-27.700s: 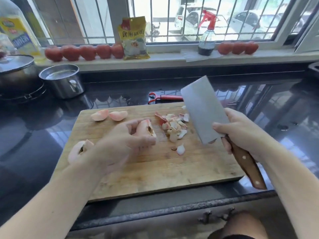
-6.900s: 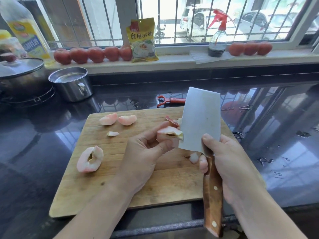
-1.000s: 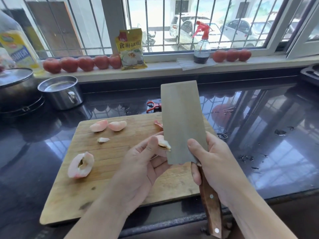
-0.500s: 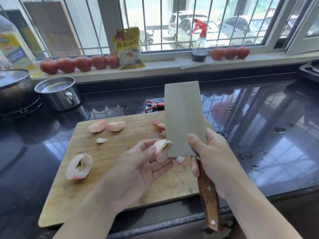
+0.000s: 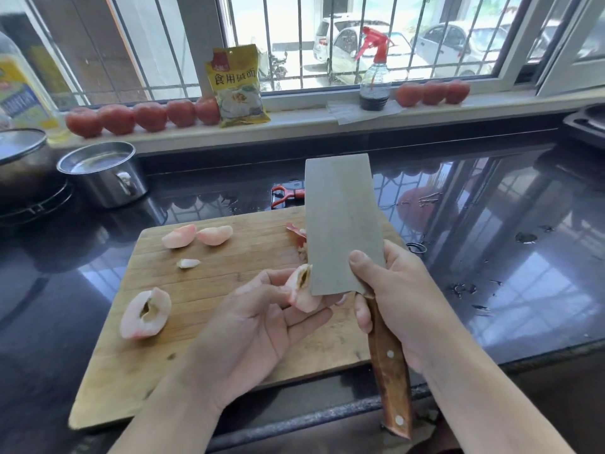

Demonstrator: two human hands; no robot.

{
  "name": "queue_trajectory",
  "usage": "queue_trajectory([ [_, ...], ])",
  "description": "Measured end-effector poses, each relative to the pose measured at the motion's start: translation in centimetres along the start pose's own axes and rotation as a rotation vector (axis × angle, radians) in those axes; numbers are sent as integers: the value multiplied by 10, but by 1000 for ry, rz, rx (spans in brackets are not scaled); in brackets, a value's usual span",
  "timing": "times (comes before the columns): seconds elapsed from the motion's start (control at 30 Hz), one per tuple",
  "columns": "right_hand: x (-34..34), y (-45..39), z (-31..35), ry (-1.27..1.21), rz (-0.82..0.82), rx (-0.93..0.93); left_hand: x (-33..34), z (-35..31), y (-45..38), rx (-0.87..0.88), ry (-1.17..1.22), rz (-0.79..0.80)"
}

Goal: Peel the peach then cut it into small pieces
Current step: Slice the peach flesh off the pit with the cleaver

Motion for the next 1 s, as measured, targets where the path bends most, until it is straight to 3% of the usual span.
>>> queue_trajectory([
  [0.2,-1,3,2,-51,-14,12,5,-1,4,28,68,49],
  [0.53,-2,7,0,-134,-91,-14,11,4,3,133,140,-144],
  [0.83,-9,5,-5,-290,-228,-29,17,8,-9,193,244,-202],
  [1.0,-9,3,0,-253,-210,-53,13,7,-13,166,176,-224],
])
Point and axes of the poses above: each hand's wrist, its own y-axis away from the middle knuckle, its own x-axis out of the palm, z = x × y, the point moved 10 cm from there along -y, towards the middle knuckle, and after that the axes turned 11 degrees about -y, right-handed, at the moved point
